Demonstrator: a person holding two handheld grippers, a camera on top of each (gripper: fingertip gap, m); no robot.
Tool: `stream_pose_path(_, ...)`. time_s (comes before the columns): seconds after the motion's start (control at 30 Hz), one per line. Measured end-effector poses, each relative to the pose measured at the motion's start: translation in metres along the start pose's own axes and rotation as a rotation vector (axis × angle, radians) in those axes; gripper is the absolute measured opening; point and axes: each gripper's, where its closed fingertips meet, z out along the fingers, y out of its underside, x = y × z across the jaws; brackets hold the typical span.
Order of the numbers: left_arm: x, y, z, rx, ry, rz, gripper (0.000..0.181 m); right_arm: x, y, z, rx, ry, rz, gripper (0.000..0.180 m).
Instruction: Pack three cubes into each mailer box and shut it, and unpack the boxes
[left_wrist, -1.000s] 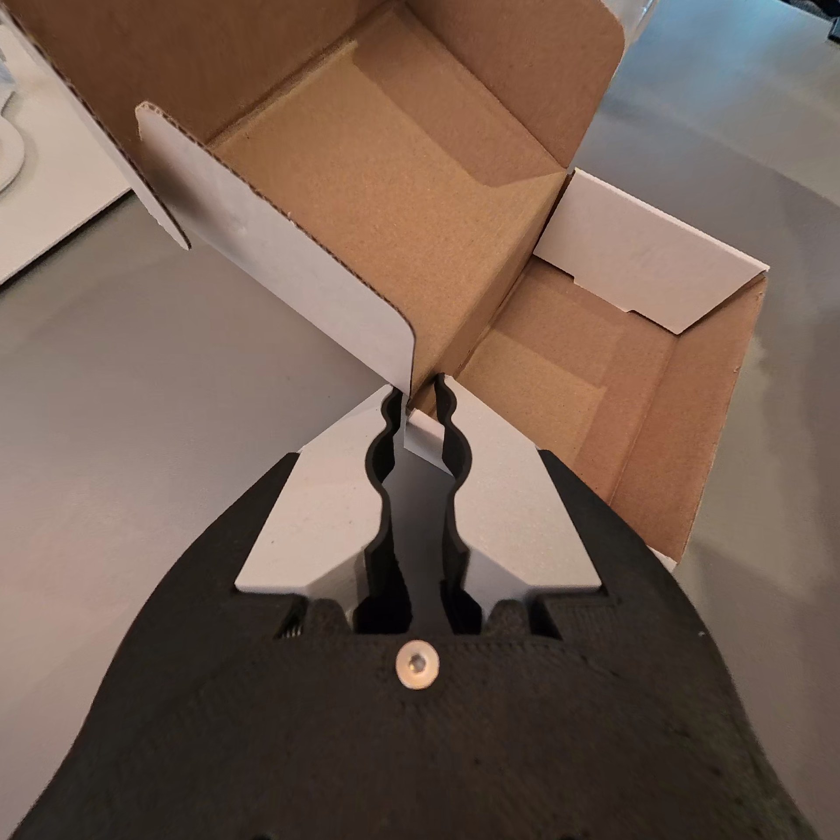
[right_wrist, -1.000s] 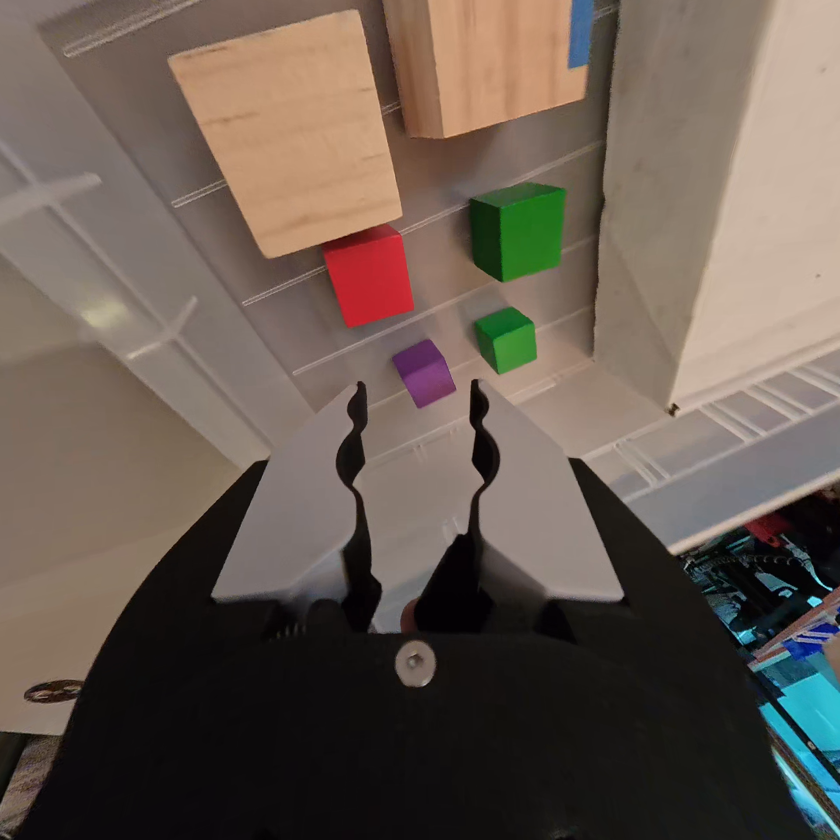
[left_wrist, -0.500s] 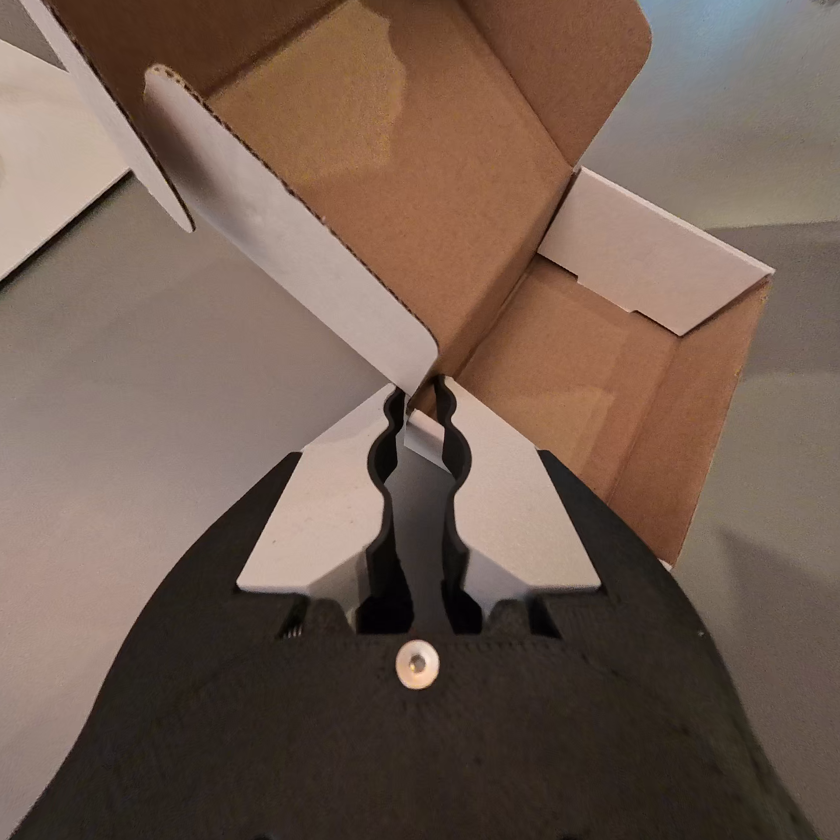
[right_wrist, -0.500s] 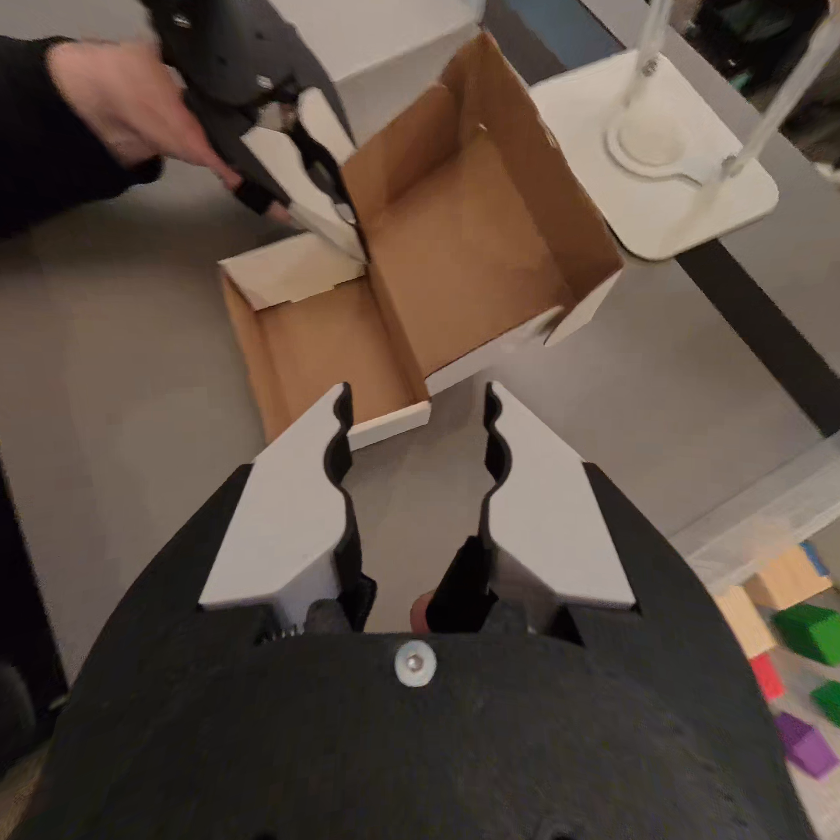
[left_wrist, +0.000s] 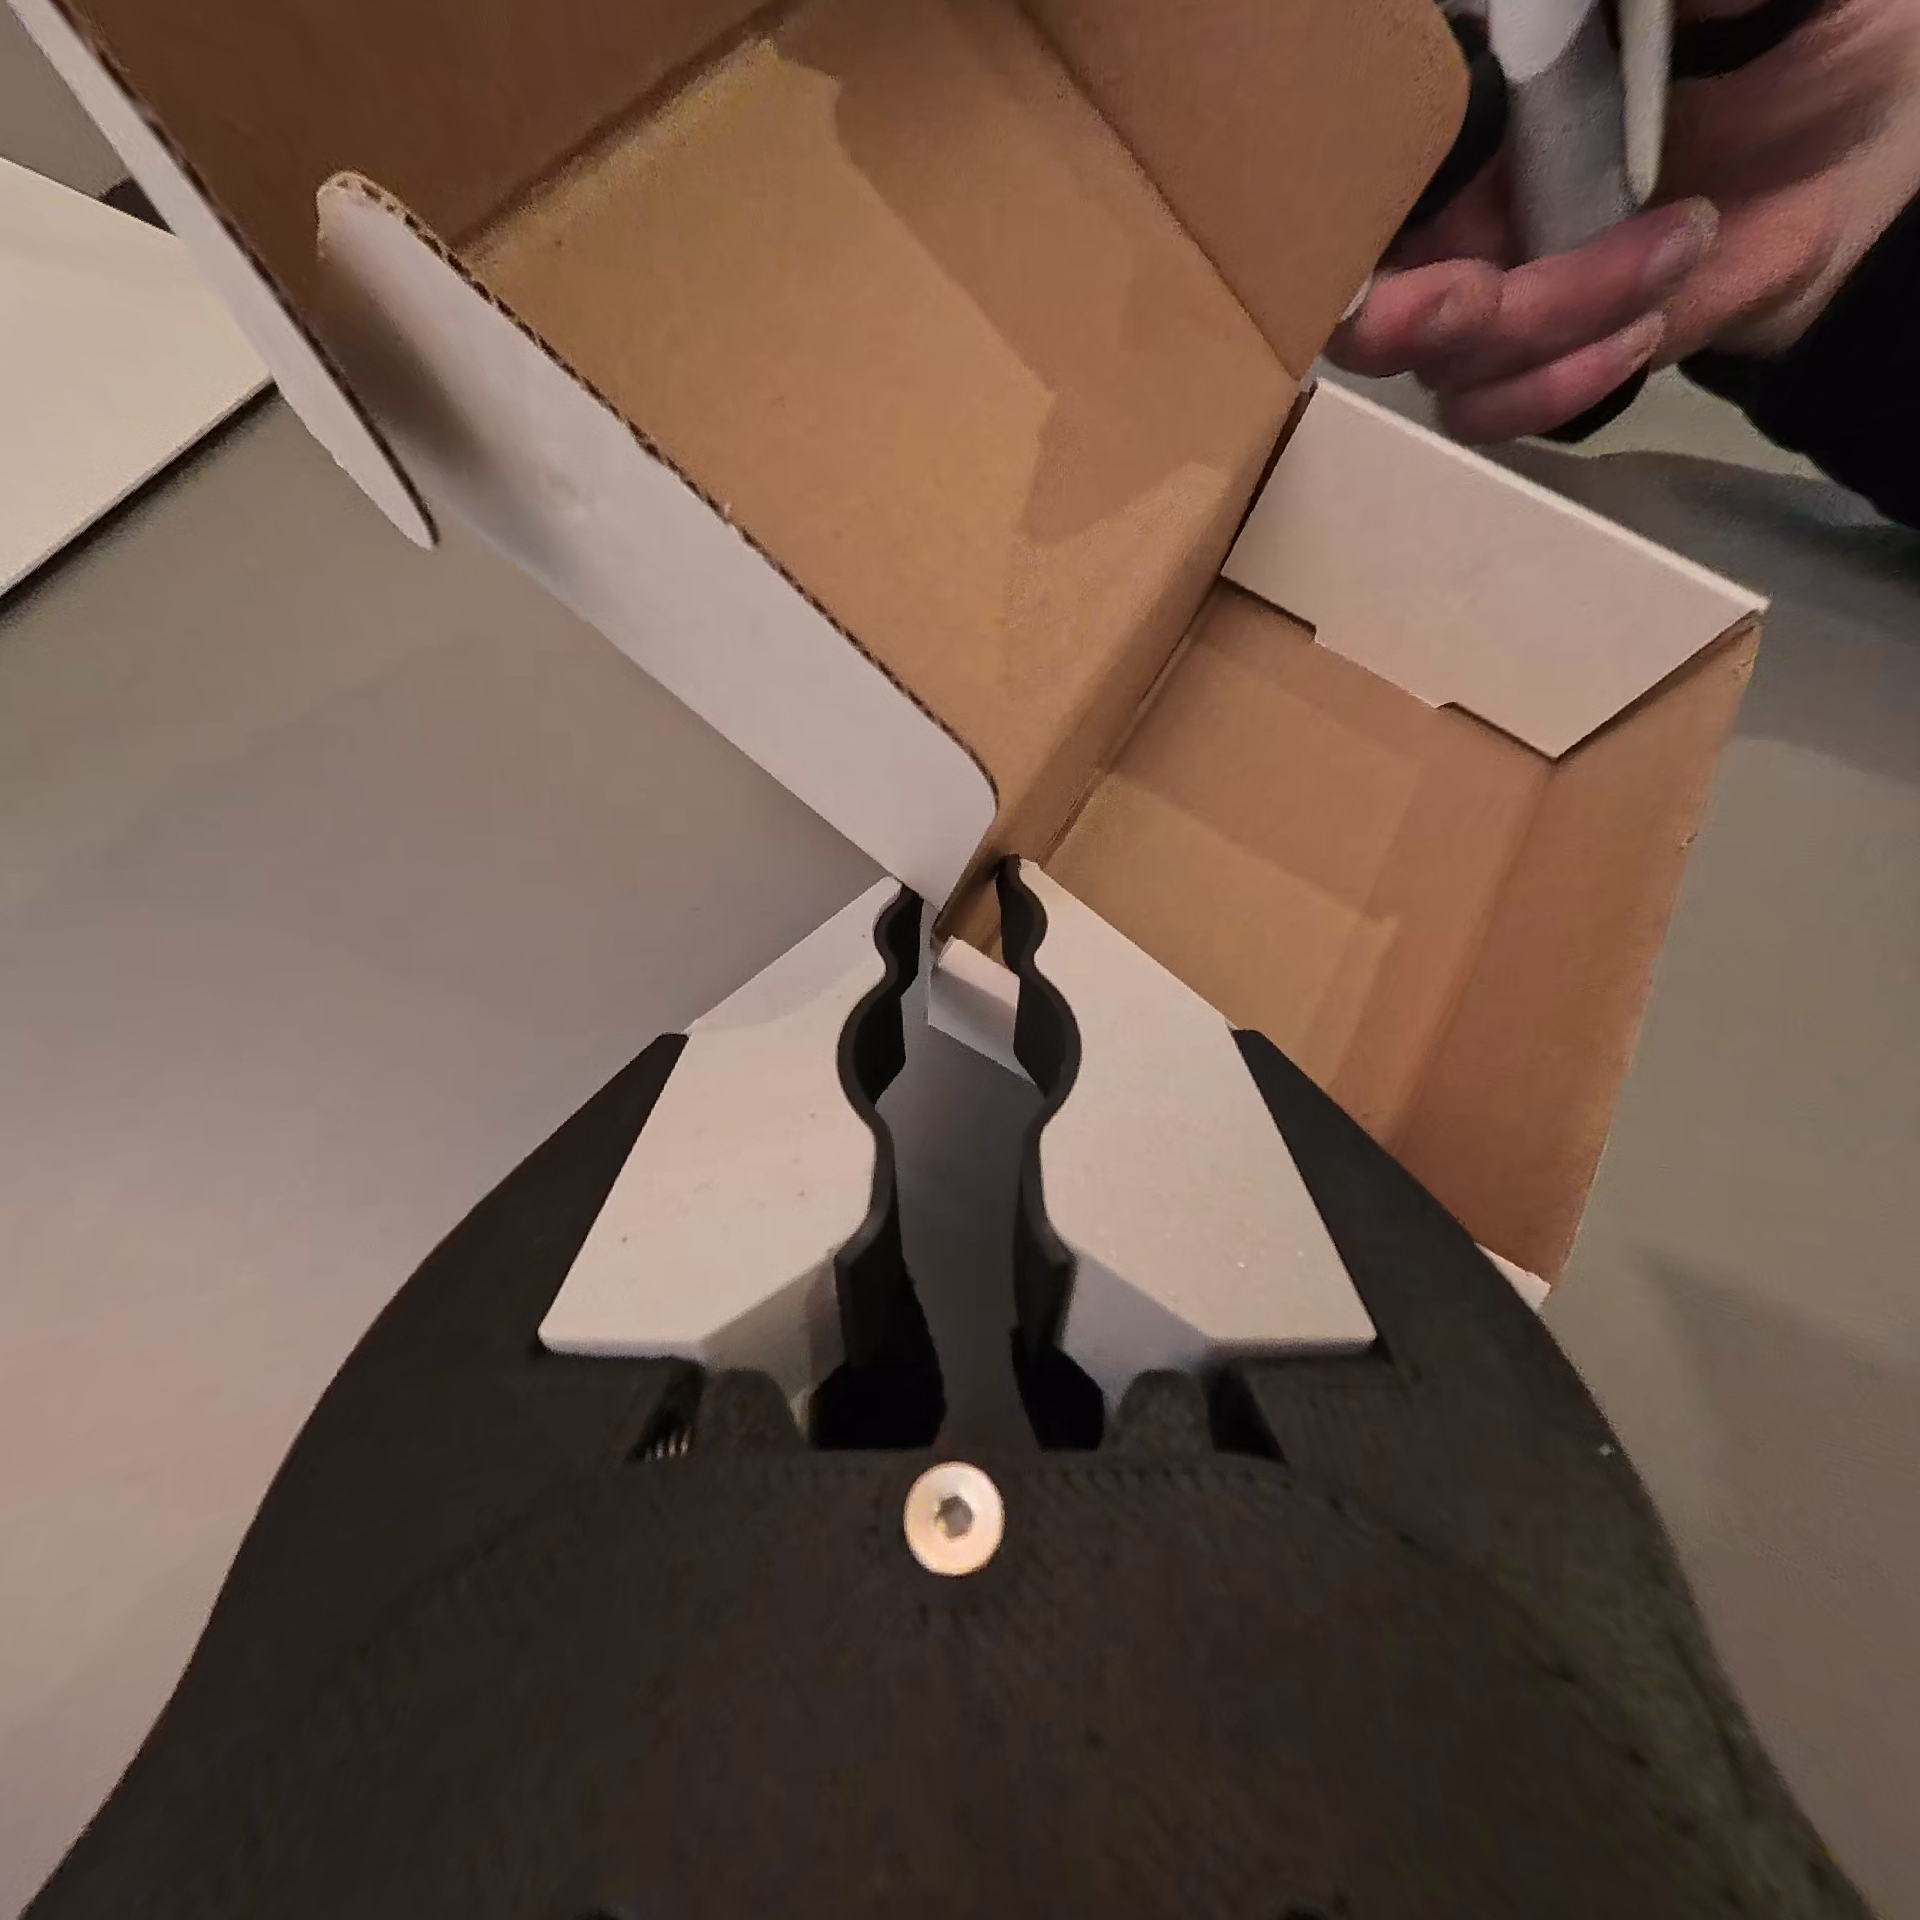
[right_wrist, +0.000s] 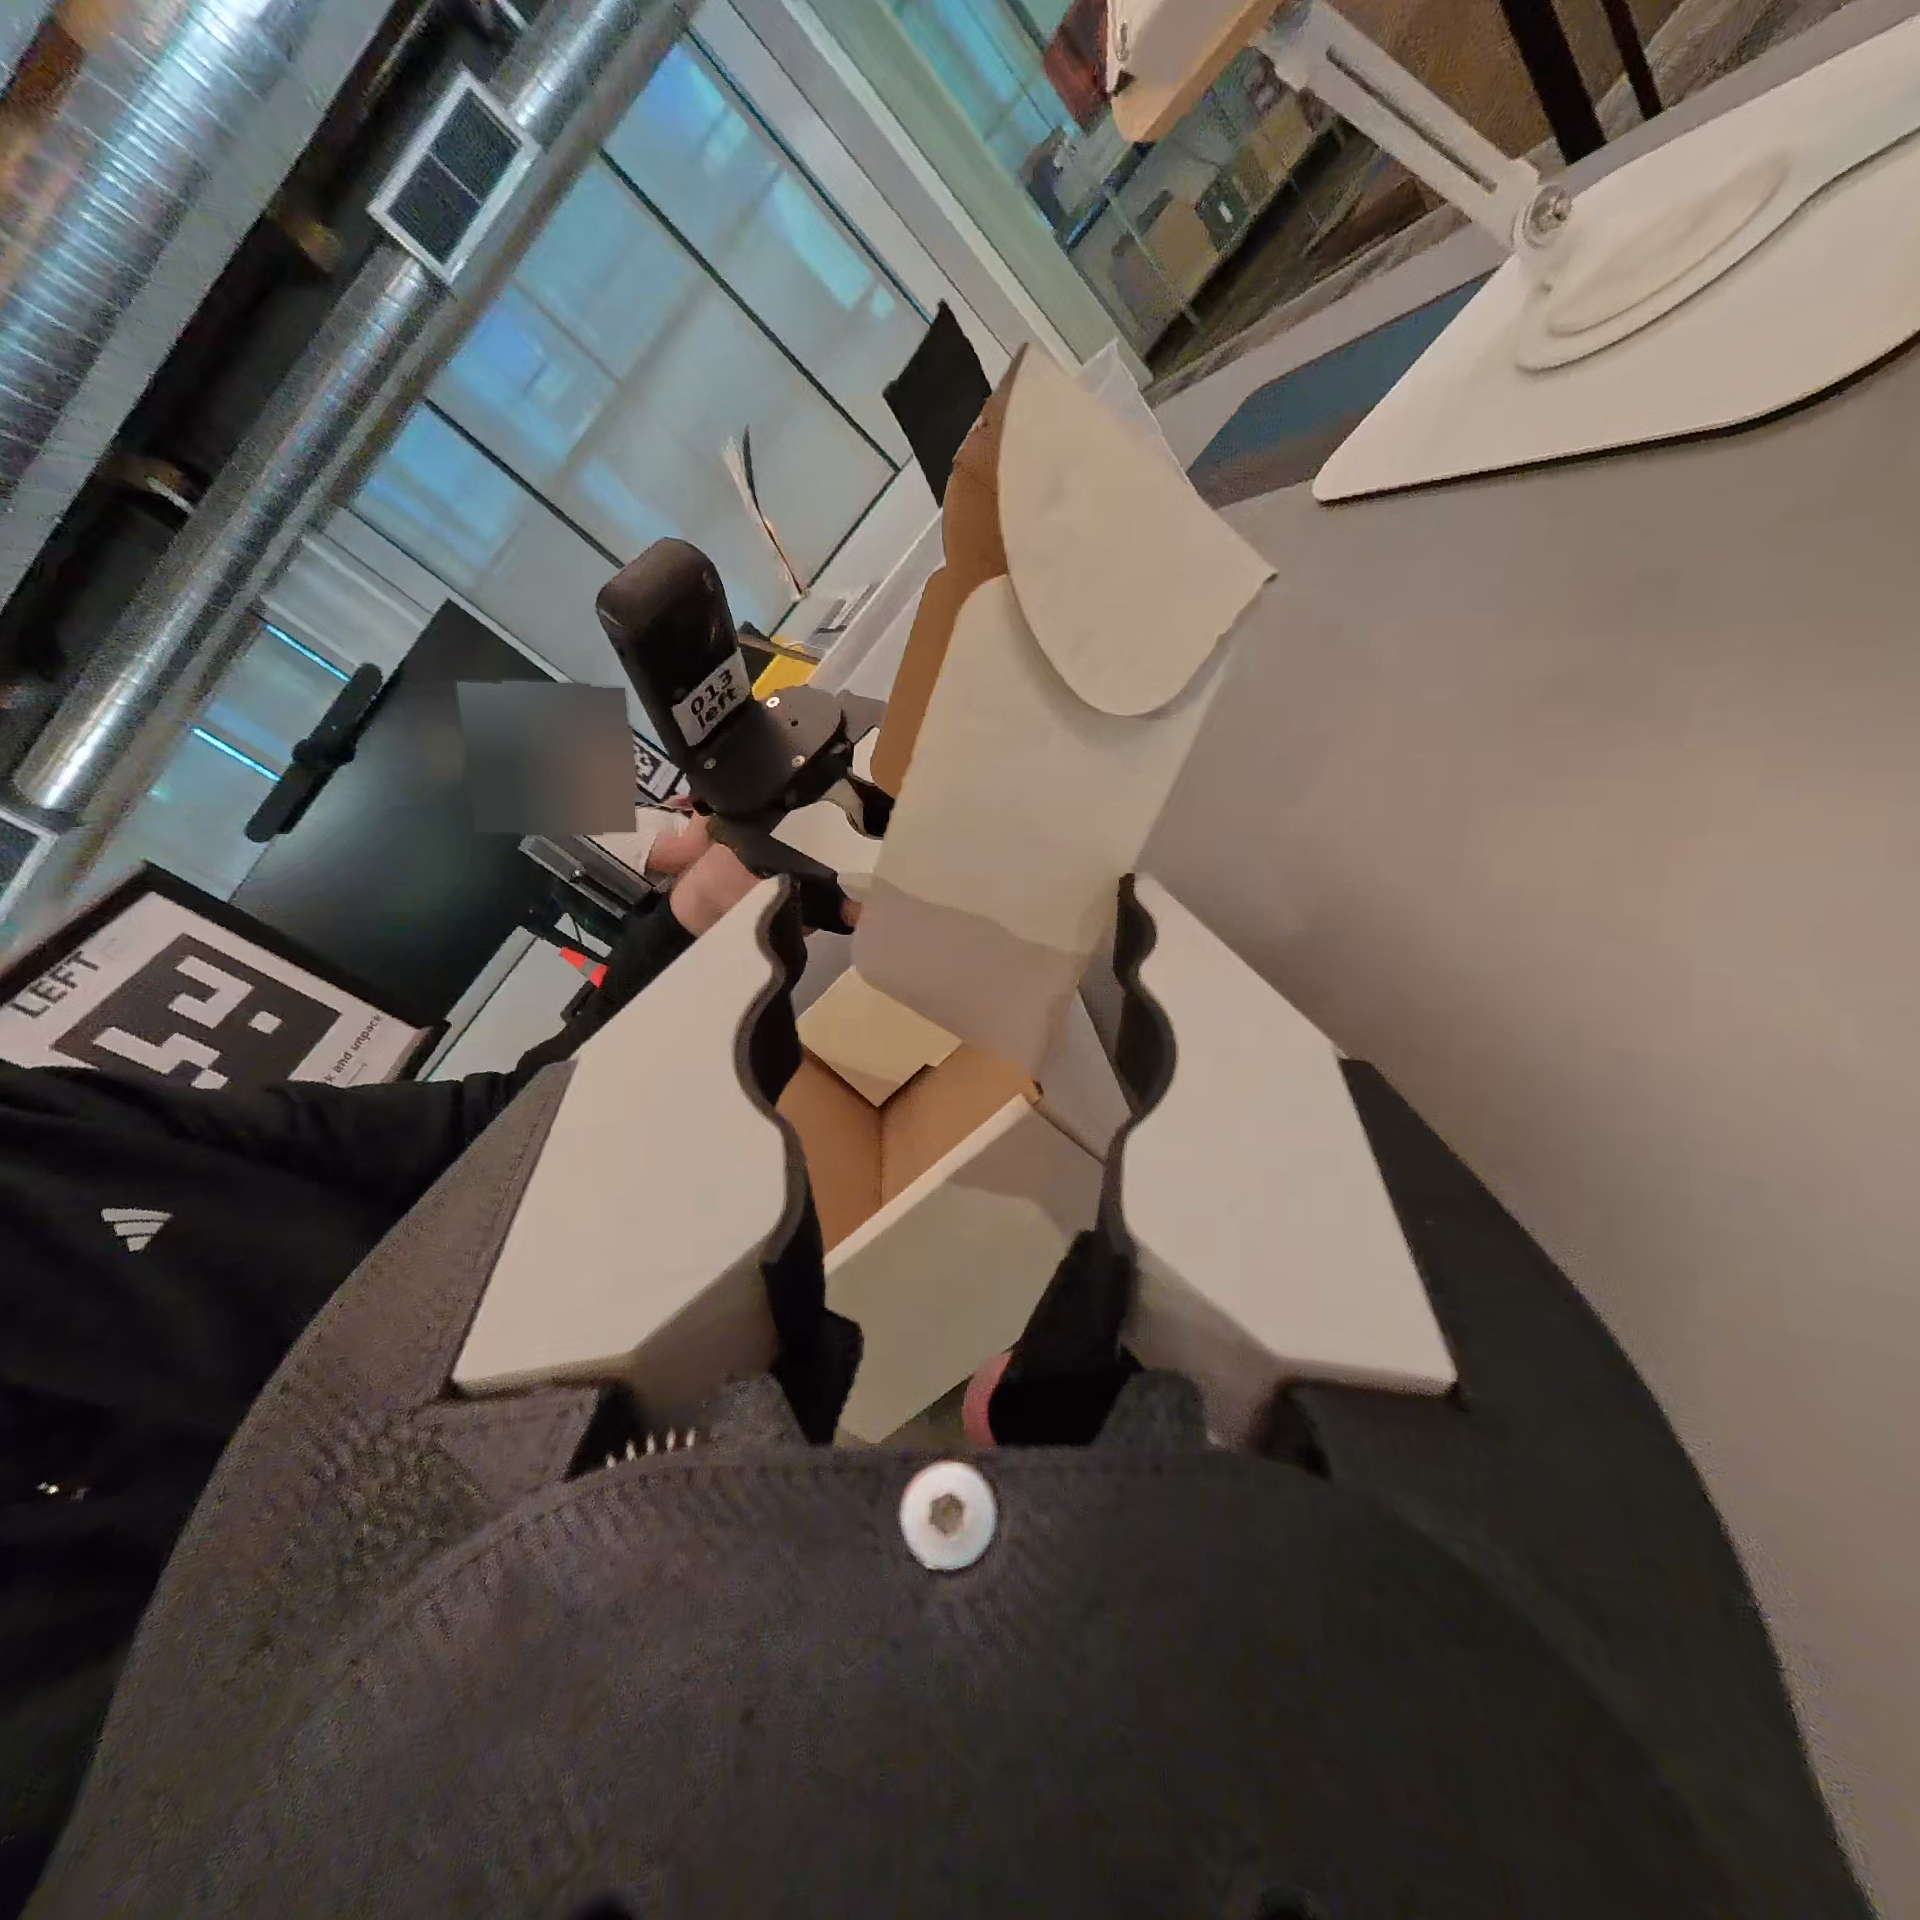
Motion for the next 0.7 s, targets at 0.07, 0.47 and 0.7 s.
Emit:
stream_pose_path(0.07,0.001,0.000,0.000,0.004,0.003,0.002,0.013,0.006,0.000,0.000,-0.003,0.026,-0.010,0.049)
stream_pose_path(0.47,0.007,-0.003,0.004,0.014,0.028,0.020,0.012,0.006,0.014,0.016,-0.090,-0.002,-0.081,0.060)
stream_pose_path(0.7,0.006,-0.005,0.003,0.038,0.016,0.043,0.016,-0.012,0.031,0.014,-0.147,0.039,-0.443,0.055)
